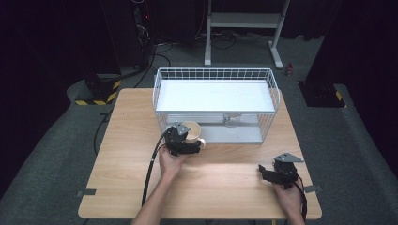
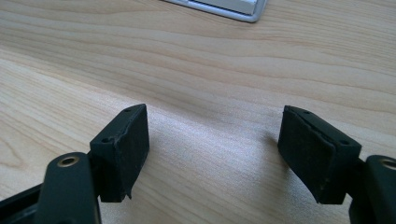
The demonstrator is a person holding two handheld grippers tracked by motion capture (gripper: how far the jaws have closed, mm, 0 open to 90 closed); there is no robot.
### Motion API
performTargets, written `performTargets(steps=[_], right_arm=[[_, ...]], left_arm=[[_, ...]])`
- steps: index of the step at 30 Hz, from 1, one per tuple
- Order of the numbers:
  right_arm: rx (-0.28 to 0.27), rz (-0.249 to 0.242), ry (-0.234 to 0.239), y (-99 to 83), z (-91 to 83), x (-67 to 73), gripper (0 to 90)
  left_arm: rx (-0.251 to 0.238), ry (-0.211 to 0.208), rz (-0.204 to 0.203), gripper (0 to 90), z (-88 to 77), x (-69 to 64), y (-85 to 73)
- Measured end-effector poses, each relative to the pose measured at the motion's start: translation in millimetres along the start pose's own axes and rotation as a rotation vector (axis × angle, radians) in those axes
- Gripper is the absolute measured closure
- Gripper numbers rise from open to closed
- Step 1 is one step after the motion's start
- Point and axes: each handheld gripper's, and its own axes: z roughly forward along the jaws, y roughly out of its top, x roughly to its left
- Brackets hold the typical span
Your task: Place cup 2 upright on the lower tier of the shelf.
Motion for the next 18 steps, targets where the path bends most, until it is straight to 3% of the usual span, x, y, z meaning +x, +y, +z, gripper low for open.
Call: performTargets(steps=[11, 18], right_arm=[[0.0, 0.0, 0.0, 0.0, 0.0, 0.0, 24.9], [0.0, 0.0, 0.0, 0.0, 0.0, 0.0, 24.9]], left_arm=[[-0.003, 0.014, -0.035, 8.4, 10.2, 3.0, -1.3], [-0.036, 0.026, -0.042, 8.4, 15.9, 4.5, -1.1]])
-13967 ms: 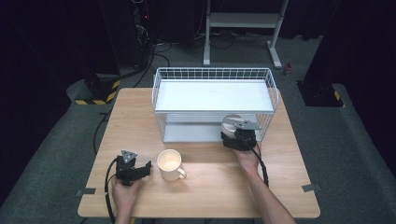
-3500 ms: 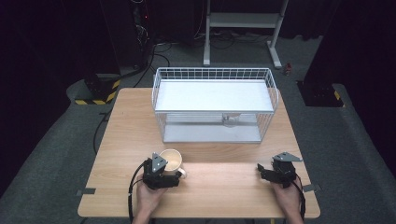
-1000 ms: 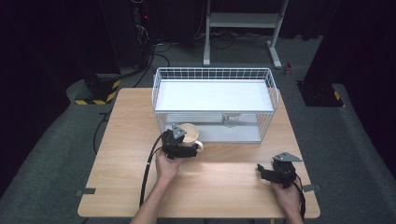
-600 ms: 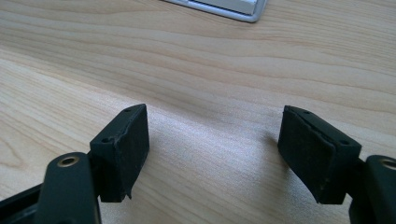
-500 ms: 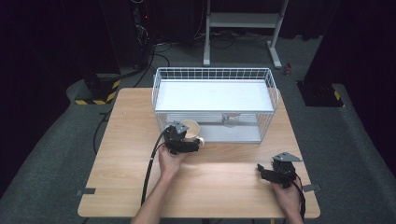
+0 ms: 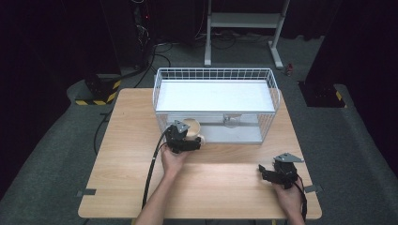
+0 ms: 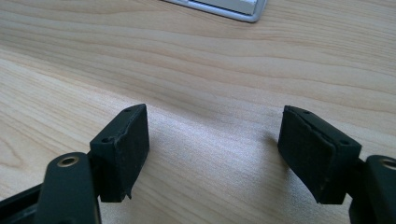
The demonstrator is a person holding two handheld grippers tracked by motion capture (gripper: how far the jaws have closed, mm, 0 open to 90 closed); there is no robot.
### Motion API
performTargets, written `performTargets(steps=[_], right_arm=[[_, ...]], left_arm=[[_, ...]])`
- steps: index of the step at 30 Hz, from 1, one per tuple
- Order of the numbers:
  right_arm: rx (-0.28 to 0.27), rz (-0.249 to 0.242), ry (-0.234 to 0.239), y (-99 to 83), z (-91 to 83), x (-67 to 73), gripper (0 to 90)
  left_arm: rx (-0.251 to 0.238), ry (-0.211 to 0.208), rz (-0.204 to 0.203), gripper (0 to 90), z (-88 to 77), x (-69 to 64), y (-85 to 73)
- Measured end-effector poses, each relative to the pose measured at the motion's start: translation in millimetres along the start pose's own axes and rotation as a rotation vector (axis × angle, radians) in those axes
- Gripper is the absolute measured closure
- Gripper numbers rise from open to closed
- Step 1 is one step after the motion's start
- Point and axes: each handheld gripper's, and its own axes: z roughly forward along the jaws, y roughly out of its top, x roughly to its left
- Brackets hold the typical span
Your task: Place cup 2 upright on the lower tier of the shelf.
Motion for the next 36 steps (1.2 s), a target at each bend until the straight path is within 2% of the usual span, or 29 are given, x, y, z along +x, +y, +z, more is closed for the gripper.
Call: performTargets(steps=[6, 13, 17, 20, 25, 29, 34, 36], right_arm=[[-0.001, 0.002, 0.0, 0.0, 0.1, 0.1, 24.9], [-0.001, 0.001, 0.0, 0.0, 0.0, 0.1, 24.9], [0.0, 0.0, 0.0, 0.0, 0.0, 0.0, 24.9], [0.0, -0.001, 0.0, 0.0, 0.0, 0.0, 24.8], [0.0, 0.0, 0.001, 0.0, -0.1, 0.0, 24.9], [0.0, 0.0, 0.0, 0.0, 0.0, 0.0, 24.9], [0.0, -0.001, 0.0, 0.0, 0.0, 0.0, 24.8], [0.0, -0.001, 0.0, 0.0, 0.0, 0.0, 24.9]], left_arm=[[-0.015, 0.0, -0.004, 8.4, 4.0, 1.0, 0.4], [-0.003, 0.007, -0.008, 8.3, 10.6, -0.4, 5.2], [-0.004, 0.018, 0.008, 8.2, 12.9, -0.2, 6.1], [0.002, 0.018, -0.003, 8.1, 14.3, -0.9, 7.7], [0.002, 0.023, -0.009, 7.8, 14.8, -1.7, 8.0], [0.021, 0.019, 0.0, 5.2, 14.6, -0.9, 7.4], [0.011, 0.008, -0.015, 1.7, 12.5, -0.6, 8.2], [0.014, 0.016, -0.001, 1.4, 10.8, 0.1, 8.7]])
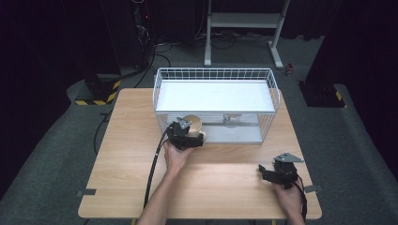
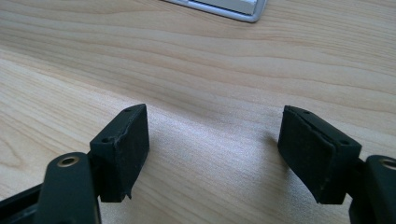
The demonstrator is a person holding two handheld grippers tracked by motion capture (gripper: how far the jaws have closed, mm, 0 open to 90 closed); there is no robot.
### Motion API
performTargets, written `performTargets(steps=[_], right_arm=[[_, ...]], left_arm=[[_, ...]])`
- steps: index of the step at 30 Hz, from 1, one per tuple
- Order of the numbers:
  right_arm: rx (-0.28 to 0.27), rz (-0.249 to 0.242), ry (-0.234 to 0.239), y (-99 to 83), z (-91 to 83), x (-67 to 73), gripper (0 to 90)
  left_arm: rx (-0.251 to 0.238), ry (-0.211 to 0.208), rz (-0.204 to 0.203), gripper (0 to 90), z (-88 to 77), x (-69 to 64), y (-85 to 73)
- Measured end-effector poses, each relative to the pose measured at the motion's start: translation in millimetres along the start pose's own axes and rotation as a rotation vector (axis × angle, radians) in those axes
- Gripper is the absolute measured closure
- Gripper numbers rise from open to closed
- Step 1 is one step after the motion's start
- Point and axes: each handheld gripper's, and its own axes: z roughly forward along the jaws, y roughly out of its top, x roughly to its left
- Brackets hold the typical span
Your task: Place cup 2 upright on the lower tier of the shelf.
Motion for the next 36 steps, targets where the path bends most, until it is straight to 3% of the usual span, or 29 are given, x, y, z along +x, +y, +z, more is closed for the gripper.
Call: performTargets(steps=[11, 24, 36], right_arm=[[0.0, 0.0, 0.0, 0.0, 0.0, 0.0, 24.9], [0.0, 0.001, 0.001, 0.0, 0.0, 0.0, 24.8], [0.0, 0.001, 0.0, 0.0, 0.0, 0.0, 24.9]], left_arm=[[-0.001, -0.008, -0.023, 3.4, -9.0, 2.9, -4.8], [0.004, 0.002, -0.005, 14.7, -18.4, -0.1, -16.1], [0.014, 0.017, 0.0, 19.3, -17.2, -2.8, -20.1]])
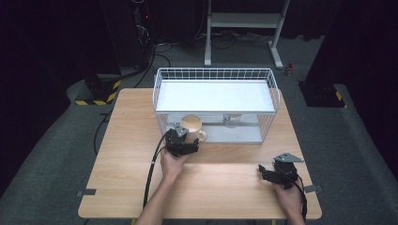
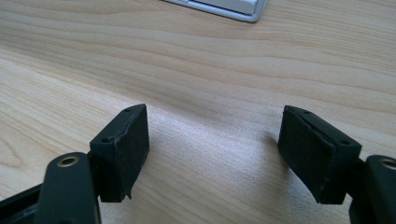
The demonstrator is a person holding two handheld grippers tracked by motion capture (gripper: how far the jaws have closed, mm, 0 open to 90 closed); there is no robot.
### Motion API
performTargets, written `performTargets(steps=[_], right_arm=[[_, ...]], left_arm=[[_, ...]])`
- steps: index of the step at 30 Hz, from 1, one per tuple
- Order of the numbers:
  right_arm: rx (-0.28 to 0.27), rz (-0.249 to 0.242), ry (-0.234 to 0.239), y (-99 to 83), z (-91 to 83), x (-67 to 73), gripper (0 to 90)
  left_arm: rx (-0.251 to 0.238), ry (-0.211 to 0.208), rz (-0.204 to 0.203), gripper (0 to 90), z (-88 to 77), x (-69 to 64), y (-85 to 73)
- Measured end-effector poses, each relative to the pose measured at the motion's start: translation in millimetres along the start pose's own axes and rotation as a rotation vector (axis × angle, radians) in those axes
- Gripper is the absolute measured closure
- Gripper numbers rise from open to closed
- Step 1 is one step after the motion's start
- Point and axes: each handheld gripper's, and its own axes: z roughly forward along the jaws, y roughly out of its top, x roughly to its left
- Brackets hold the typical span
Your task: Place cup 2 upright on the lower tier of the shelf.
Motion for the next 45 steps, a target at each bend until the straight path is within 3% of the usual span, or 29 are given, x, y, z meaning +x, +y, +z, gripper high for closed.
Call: performTargets(steps=[14, 24, 36, 38, 44, 45], right_arm=[[0.0, 0.0, 0.0, 0.0, 0.0, 0.0, 24.8], [0.0, 0.0, 0.0, 0.0, 0.0, 0.0, 24.8], [0.0, 0.0, 0.0, 0.0, 0.0, 0.0, 24.8], [0.0, 0.0, 0.0, 0.0, 0.0, 0.0, 24.9], [0.0, 0.0, 0.0, 0.0, 0.0, 0.0, 24.9], [0.0, 0.0, 0.0, 0.0, 0.0, 0.0, 24.8]], left_arm=[[0.001, 0.022, -0.017, 29.0, 7.1, 0.0, 1.4], [0.024, 0.045, -0.003, 40.0, 14.8, 2.2, 9.1], [0.016, 0.041, -0.047, 54.4, 25.6, 5.7, 9.2], [0.02, 0.028, -0.069, 56.7, 27.8, 5.1, 8.6], [0.009, 0.052, -0.065, 61.2, 31.4, 7.1, 8.6], [0.012, 0.037, -0.073, 61.9, 32.9, 6.8, 8.3]])
